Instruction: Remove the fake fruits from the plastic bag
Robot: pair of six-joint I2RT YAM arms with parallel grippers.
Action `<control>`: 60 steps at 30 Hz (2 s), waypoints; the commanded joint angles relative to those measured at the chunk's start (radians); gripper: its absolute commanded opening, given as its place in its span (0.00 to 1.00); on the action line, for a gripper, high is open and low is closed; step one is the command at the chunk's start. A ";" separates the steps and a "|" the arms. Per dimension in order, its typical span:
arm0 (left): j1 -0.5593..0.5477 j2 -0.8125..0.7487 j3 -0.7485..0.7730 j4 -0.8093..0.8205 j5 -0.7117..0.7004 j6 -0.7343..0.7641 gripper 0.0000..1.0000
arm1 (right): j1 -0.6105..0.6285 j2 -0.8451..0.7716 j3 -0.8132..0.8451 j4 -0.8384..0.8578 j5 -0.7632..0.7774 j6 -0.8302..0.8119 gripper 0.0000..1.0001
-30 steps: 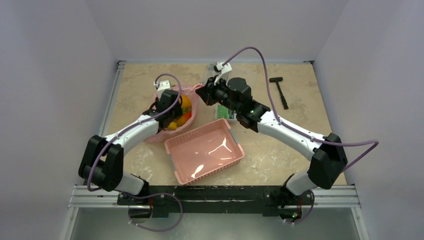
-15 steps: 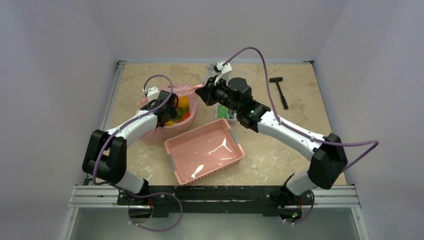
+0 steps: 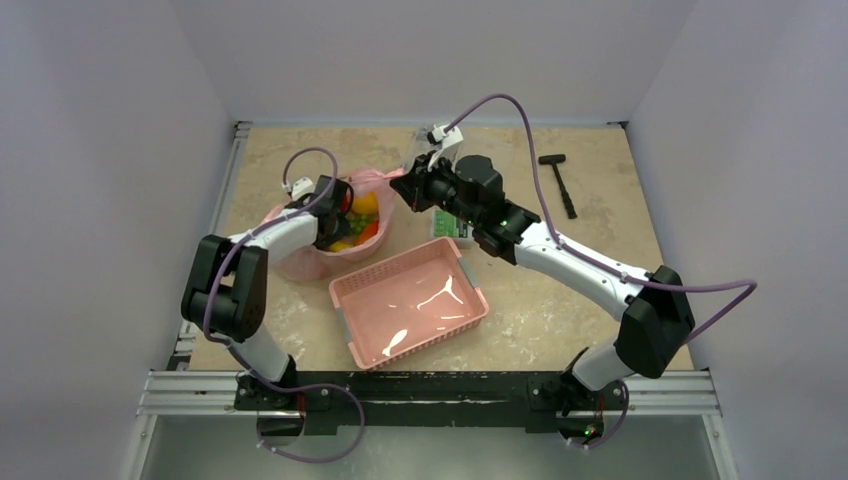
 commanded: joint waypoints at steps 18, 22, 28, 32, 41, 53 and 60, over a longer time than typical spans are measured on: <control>0.020 -0.417 -0.048 0.022 0.167 0.121 0.05 | -0.006 -0.018 0.000 0.062 0.001 -0.022 0.00; 0.020 -0.504 -0.059 -0.023 0.151 0.131 0.04 | -0.006 -0.017 0.006 0.056 0.003 -0.022 0.00; 0.020 -0.664 -0.088 -0.007 0.183 0.179 0.04 | -0.006 -0.023 0.003 0.051 0.008 -0.026 0.00; 0.020 -0.730 -0.065 -0.059 0.168 0.109 0.00 | -0.006 -0.024 0.000 0.046 0.015 -0.030 0.00; 0.025 -0.674 0.129 -0.366 0.123 -0.161 0.00 | -0.006 -0.031 0.003 0.040 0.013 -0.033 0.00; 0.056 -0.658 0.170 -0.514 0.541 -0.358 0.00 | -0.006 -0.046 0.004 0.026 0.009 -0.035 0.00; -0.263 -0.716 0.095 -0.422 0.285 -0.140 0.00 | -0.007 -0.058 0.000 0.032 -0.009 -0.022 0.00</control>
